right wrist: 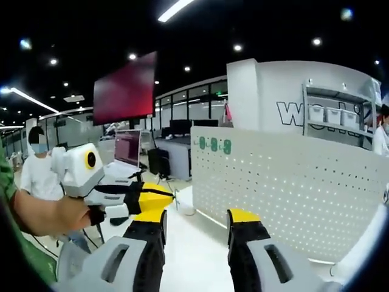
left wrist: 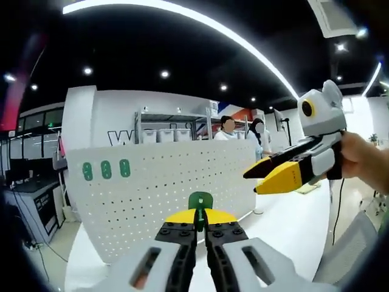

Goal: Insert the hook assembly into the mounting plate slot until the hook locks in place.

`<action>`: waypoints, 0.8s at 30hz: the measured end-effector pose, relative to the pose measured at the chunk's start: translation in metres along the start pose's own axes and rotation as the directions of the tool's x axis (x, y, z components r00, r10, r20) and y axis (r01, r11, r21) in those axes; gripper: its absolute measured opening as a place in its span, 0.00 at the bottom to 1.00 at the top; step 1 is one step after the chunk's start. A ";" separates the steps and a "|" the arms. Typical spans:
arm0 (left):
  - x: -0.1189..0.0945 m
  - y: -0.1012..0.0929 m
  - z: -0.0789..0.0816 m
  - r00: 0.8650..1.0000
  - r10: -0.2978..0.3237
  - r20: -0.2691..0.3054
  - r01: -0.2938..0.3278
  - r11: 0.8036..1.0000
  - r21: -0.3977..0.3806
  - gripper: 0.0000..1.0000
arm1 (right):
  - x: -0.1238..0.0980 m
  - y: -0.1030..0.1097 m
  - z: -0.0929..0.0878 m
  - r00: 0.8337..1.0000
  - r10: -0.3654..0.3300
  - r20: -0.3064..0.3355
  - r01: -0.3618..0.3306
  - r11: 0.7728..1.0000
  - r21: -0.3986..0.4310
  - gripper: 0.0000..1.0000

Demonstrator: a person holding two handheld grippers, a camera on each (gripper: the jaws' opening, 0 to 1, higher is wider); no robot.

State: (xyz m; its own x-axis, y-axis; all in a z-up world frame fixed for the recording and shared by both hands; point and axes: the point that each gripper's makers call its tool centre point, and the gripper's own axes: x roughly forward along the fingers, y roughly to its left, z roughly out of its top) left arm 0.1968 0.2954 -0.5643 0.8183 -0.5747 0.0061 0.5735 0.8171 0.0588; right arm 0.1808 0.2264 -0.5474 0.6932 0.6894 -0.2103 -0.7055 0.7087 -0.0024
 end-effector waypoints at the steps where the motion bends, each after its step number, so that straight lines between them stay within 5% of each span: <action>1: 0.000 0.000 0.000 1.000 0.005 -0.002 -0.005 1.000 -0.002 0.04 | -0.001 0.000 0.000 1.000 0.002 -0.001 -0.002 1.000 0.003 0.44; 16: 0.001 0.008 0.005 0.996 0.090 -0.011 -0.090 0.996 -0.018 0.04 | -0.016 -0.006 -0.005 1.000 0.020 -0.003 -0.020 1.000 0.015 0.72; 24: 0.014 0.014 0.020 0.990 0.140 0.019 -0.139 0.990 -0.035 0.04 | -0.026 -0.018 -0.005 1.000 0.014 -0.003 -0.014 1.000 -0.002 0.86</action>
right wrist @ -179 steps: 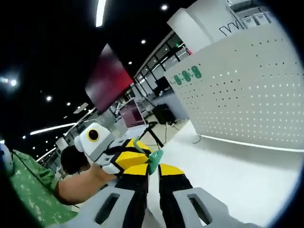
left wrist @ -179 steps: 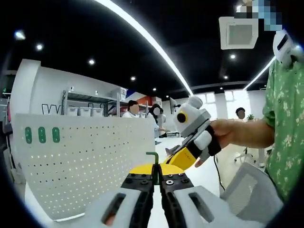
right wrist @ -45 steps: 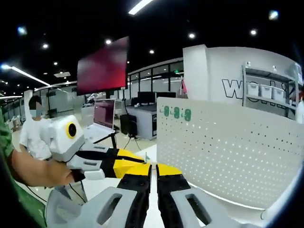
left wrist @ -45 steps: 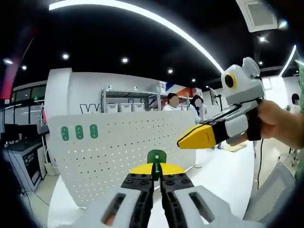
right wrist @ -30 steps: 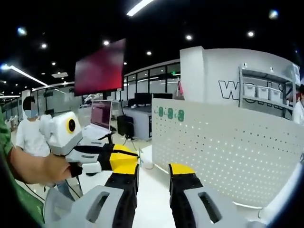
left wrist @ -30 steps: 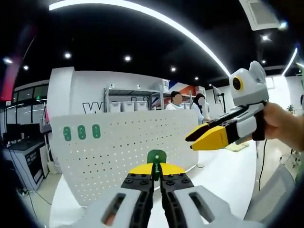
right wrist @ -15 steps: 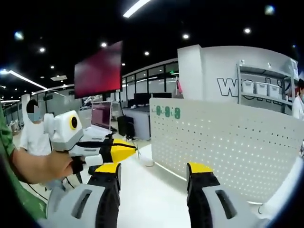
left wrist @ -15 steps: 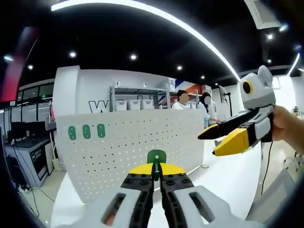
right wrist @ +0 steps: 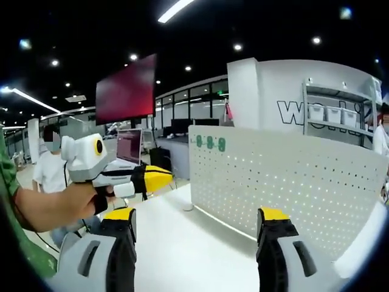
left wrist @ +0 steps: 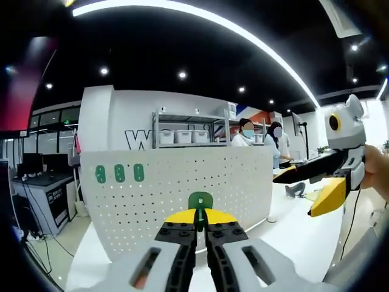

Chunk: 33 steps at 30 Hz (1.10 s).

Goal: Insert the hook assembly into the mounting plate slot until the hook locks in place.

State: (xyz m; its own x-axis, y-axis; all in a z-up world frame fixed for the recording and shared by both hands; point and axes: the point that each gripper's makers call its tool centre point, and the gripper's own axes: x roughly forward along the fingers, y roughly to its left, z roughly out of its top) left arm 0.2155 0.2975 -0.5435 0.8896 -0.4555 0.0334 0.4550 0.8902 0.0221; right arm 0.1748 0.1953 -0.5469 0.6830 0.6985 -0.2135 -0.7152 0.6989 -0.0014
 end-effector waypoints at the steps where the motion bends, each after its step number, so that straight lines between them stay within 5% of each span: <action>1: 0.002 0.000 0.002 1.000 0.003 0.002 -0.003 1.000 0.000 0.04 | -0.002 -0.001 0.002 1.000 0.003 0.004 -0.003 1.000 -0.006 0.87; 14: 0.033 0.013 0.032 0.995 0.088 0.053 -0.088 0.996 -0.010 0.04 | -0.016 -0.024 0.015 0.999 0.011 0.053 -0.011 1.000 0.006 0.89; 33: 0.078 0.046 0.056 0.976 0.195 0.098 -0.195 0.981 -0.012 0.04 | -0.013 -0.052 0.003 0.998 0.010 0.060 -0.014 0.998 0.064 0.87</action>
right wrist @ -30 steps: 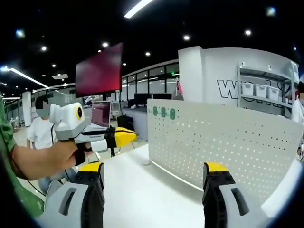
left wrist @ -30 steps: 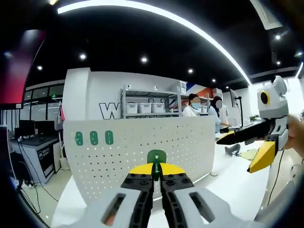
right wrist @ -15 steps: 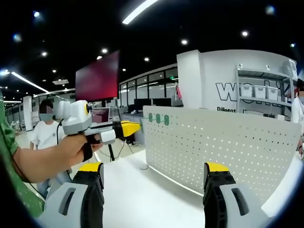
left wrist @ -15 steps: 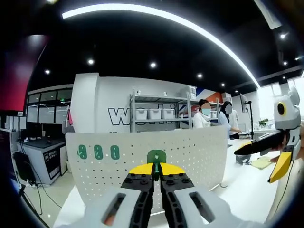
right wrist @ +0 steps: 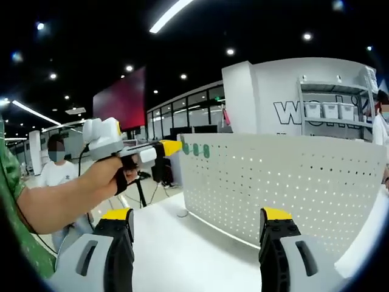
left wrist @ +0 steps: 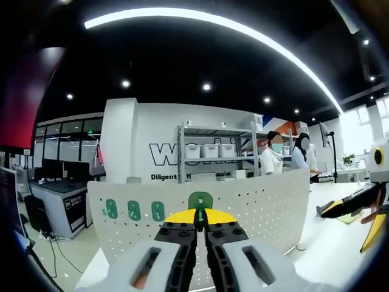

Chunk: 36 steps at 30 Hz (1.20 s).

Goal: Insert the hook assembly into the mounting plate slot until the hook locks in place.

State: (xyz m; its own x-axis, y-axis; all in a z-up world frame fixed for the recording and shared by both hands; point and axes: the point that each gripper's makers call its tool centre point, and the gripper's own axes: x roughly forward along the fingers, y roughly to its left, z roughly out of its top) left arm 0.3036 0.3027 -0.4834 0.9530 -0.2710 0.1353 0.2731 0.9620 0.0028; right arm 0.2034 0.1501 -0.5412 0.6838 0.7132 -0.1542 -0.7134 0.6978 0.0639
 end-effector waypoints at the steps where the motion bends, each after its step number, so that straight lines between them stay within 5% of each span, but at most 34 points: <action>1: 0.003 0.000 0.001 1.000 0.003 0.002 -0.003 1.000 0.004 0.04 | 0.000 -0.002 0.000 1.000 -0.001 0.000 0.001 1.000 0.001 0.87; 11: 0.035 0.002 0.004 1.000 0.028 0.014 -0.028 0.999 -0.017 0.04 | -0.001 -0.017 0.001 1.000 -0.011 0.013 0.011 1.000 0.009 0.88; 36: 0.089 0.011 -0.020 0.997 0.080 -0.016 -0.080 0.996 -0.026 0.04 | -0.001 -0.047 -0.004 0.999 -0.026 0.022 0.026 0.999 0.023 0.87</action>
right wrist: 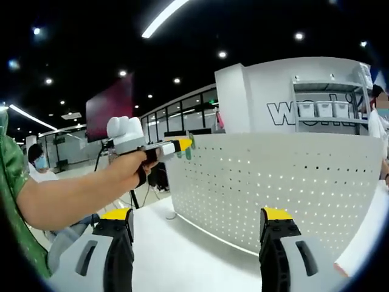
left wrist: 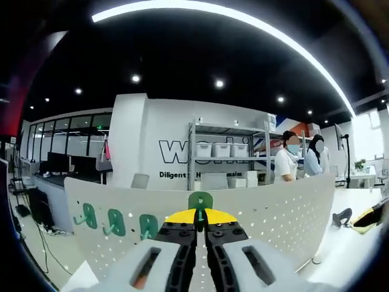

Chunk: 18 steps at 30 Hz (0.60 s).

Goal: Insert the hook assembly into the mounting plate slot until the hook locks in place.

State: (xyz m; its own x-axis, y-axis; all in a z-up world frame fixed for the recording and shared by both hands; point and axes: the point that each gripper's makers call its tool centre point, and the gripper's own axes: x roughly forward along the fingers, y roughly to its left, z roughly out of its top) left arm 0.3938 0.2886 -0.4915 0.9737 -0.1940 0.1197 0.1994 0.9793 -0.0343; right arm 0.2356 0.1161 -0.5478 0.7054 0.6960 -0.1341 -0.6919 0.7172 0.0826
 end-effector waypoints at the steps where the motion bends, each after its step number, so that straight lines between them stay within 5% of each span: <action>1: 0.001 0.001 -0.001 1.000 0.003 0.000 -0.003 1.000 0.001 0.04 | 0.001 -0.001 0.000 1.000 -0.001 -0.001 0.001 1.000 0.000 0.87; 18: 0.013 0.015 -0.011 0.999 0.046 0.006 -0.046 0.999 0.000 0.04 | 0.006 -0.005 -0.001 1.000 0.000 -0.003 0.000 1.000 -0.002 0.87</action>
State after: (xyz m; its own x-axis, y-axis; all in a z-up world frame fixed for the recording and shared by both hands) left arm 0.4105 0.3000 -0.5012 0.9812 -0.1484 0.1236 0.1543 0.9872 -0.0397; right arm 0.2429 0.1168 -0.5498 0.7049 0.6960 -0.1368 -0.6923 0.7171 0.0809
